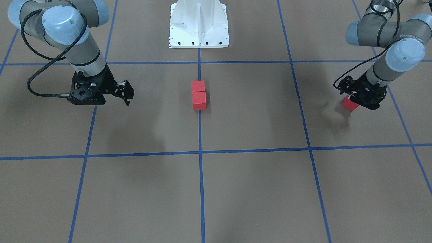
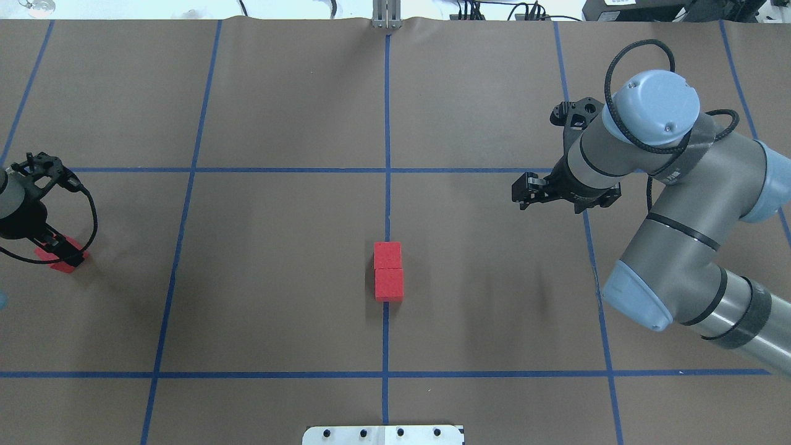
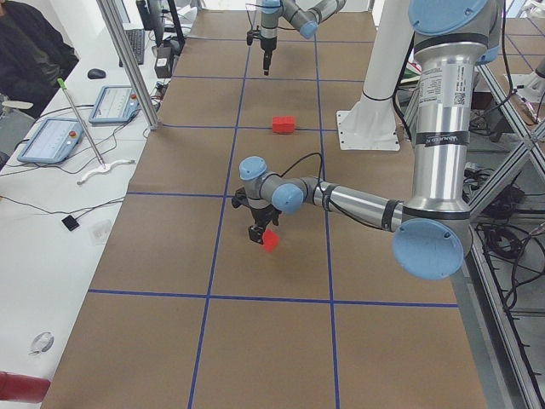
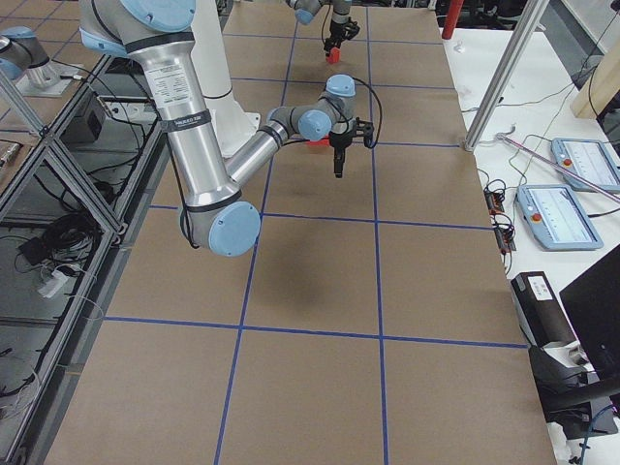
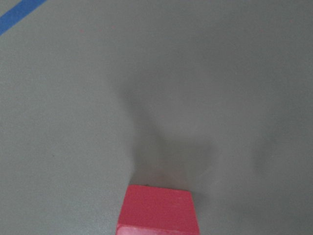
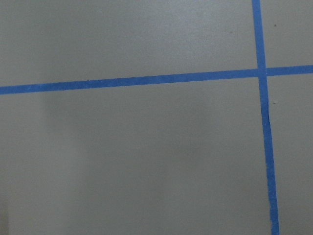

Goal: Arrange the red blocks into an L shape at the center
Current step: 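Lower the left gripper onto the remaining red cube and grasp it, then lift the red cube with the left gripper and carry it toward the center pair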

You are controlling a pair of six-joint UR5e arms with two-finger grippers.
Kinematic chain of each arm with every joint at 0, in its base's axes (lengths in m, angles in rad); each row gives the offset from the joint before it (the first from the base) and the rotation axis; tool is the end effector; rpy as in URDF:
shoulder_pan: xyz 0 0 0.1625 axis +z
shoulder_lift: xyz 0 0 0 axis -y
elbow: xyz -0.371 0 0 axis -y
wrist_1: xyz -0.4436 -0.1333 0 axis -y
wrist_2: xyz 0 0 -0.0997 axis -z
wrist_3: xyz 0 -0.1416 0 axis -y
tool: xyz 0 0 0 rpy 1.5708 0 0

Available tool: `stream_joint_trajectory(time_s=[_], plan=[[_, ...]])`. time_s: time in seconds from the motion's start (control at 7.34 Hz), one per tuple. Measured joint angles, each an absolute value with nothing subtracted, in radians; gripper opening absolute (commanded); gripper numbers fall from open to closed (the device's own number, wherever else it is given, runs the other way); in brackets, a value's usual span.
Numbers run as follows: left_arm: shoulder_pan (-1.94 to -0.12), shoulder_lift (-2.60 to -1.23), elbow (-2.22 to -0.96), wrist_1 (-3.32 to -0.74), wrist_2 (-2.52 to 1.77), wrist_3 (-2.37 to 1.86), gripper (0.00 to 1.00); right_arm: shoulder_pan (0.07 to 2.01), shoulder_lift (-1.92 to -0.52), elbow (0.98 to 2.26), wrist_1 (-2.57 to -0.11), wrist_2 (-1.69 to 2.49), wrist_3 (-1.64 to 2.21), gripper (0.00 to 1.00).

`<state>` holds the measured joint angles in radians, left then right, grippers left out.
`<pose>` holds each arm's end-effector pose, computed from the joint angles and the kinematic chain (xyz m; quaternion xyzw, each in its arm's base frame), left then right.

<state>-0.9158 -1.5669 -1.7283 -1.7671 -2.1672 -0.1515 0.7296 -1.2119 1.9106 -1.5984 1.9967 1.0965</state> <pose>0.3050 -0.4854 0.5415 0.0395 0.3314 0.2840 0.8989 -0.4185 -0.4745 0.2635 0.0178 -0.3783 0.0485 0.9243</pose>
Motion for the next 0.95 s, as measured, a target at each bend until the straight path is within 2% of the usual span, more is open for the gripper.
stream_joint_trajectory(time_s=[0.27,0.41,0.54,0.68,0.95], plan=[[-0.916,-1.585,-1.704,-1.767,-2.166,-0.152,0.89,0.730,-1.212,1.909,-1.598,1.996,1.094,0.99],[-0.915,-1.591,-1.696,-1.767,-2.166,-0.153,0.81,0.730,-1.212,1.909,-1.598,1.996,1.093,0.99],[-0.915,-1.598,-1.689,-1.767,-2.166,-0.153,0.35,0.730,-1.212,1.910,-1.598,1.996,1.093,0.99],[-0.915,-1.602,-1.684,-1.767,-2.166,-0.154,0.00,0.730,-1.212,1.910,-1.598,1.996,1.094,0.99],[-0.918,-1.612,-1.683,-1.766,-2.165,-0.157,0.00,0.729,-1.213,1.910,-1.598,1.996,1.094,0.99]])
